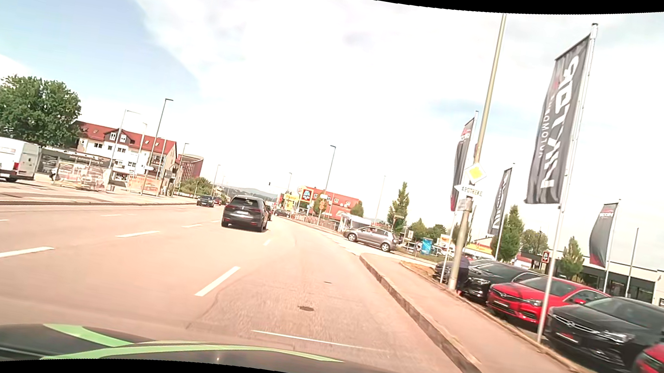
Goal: Follow the waypoints while adhering to traffic rules and regulations
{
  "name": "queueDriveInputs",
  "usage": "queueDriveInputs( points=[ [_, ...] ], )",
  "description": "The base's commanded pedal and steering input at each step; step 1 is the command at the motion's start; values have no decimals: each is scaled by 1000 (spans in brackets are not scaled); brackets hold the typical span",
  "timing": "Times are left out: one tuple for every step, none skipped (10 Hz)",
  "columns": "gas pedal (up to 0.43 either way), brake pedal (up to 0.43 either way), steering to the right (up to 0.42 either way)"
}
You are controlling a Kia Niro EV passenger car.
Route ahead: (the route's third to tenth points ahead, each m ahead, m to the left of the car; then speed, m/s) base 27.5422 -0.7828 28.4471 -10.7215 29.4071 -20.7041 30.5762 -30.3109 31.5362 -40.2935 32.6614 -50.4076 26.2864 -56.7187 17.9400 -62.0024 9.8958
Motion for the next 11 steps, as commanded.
queueDriveInputs(
  points=[
    [0, 213, -18],
    [0, 226, -18],
    [0, 232, -18],
    [0, 232, -17],
    [0, 232, -14],
    [0, 238, -11],
    [0, 238, -9],
    [0, 244, -9],
    [0, 244, -8],
    [0, 244, -4],
    [0, 244, 3]
  ],
)
